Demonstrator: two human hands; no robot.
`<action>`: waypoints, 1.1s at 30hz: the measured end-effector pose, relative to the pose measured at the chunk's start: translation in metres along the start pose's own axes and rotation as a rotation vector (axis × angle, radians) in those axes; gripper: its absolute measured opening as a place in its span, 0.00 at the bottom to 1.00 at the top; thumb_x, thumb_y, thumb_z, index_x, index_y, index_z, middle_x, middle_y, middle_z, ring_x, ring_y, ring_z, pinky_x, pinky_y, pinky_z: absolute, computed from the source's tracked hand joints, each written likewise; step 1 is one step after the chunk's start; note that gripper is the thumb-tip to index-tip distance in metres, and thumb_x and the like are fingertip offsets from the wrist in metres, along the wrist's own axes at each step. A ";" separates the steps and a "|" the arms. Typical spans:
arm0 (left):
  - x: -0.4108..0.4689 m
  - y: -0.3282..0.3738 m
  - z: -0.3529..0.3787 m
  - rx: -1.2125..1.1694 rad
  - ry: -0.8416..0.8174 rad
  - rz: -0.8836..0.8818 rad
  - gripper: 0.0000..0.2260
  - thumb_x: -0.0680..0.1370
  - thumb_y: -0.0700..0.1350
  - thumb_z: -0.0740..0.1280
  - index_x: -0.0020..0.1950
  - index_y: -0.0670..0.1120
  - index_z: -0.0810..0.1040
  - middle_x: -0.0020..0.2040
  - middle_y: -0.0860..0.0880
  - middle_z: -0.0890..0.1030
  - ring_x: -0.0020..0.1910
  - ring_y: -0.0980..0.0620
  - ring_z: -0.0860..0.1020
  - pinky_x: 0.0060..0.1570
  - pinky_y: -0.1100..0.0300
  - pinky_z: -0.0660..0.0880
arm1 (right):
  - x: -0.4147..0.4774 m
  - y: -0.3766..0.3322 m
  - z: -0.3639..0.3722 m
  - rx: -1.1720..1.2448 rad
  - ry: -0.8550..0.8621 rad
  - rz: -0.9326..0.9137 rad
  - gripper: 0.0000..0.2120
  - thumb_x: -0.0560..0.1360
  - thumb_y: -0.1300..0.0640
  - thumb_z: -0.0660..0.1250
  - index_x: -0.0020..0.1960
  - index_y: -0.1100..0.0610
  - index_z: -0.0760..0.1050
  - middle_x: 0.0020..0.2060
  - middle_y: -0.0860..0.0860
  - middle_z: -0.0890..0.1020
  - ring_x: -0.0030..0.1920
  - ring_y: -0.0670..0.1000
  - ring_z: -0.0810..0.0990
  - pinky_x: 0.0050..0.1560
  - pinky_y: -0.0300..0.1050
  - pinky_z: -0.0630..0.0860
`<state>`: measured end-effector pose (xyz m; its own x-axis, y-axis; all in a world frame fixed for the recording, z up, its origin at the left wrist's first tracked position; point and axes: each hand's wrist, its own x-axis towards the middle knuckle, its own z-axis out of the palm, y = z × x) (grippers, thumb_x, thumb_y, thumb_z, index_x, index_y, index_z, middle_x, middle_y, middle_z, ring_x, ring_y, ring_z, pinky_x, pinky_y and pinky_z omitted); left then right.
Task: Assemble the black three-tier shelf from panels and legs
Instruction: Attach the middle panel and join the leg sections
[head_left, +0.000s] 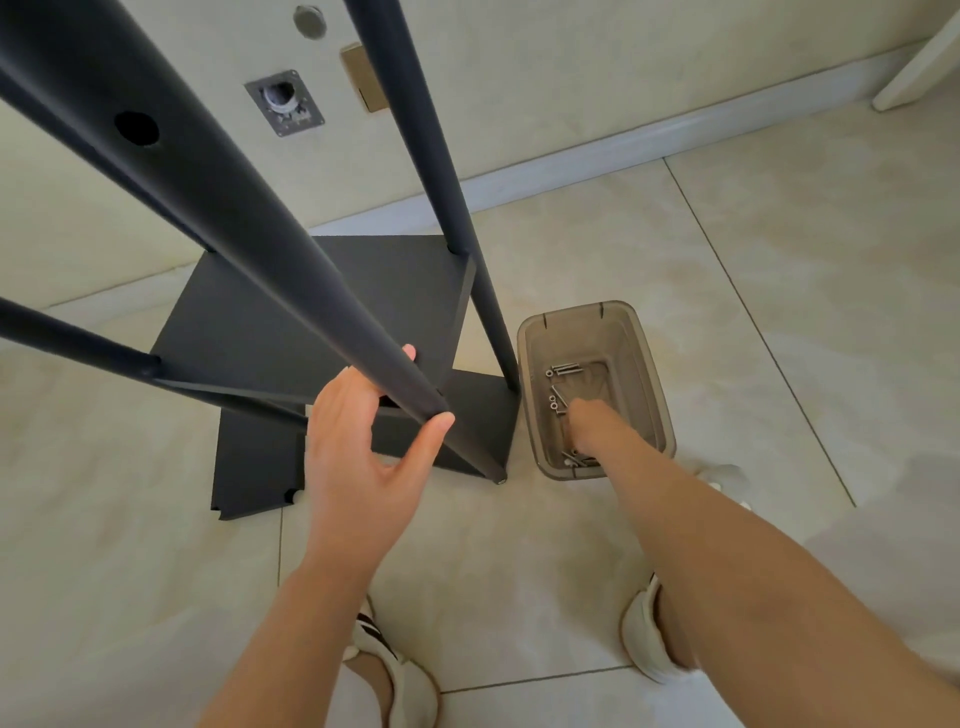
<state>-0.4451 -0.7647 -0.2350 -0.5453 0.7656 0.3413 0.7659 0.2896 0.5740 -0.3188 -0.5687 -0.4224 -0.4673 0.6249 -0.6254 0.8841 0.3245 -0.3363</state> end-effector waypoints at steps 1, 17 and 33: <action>0.000 0.000 0.000 0.002 -0.001 -0.007 0.24 0.74 0.56 0.72 0.68 0.62 0.70 0.62 0.82 0.65 0.64 0.76 0.66 0.62 0.62 0.65 | 0.002 0.002 0.001 -0.025 -0.005 -0.005 0.12 0.79 0.66 0.58 0.59 0.62 0.75 0.50 0.59 0.79 0.48 0.60 0.79 0.46 0.48 0.74; 0.001 0.010 0.000 -0.061 -0.022 -0.082 0.27 0.72 0.55 0.74 0.67 0.68 0.68 0.62 0.82 0.67 0.65 0.72 0.67 0.65 0.61 0.65 | 0.017 0.008 0.018 -0.192 -0.144 -0.074 0.13 0.78 0.62 0.61 0.60 0.58 0.78 0.57 0.58 0.81 0.55 0.61 0.80 0.58 0.54 0.77; 0.003 0.008 -0.002 -0.058 -0.061 -0.087 0.23 0.73 0.55 0.73 0.64 0.68 0.69 0.62 0.83 0.65 0.66 0.75 0.64 0.65 0.61 0.62 | 0.019 -0.001 0.028 -0.143 -0.179 -0.112 0.11 0.79 0.65 0.61 0.59 0.62 0.77 0.53 0.58 0.81 0.51 0.57 0.81 0.56 0.49 0.77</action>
<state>-0.4409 -0.7614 -0.2283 -0.5855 0.7734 0.2431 0.6946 0.3239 0.6424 -0.3286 -0.5769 -0.4543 -0.5448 0.4479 -0.7089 0.8128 0.4899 -0.3152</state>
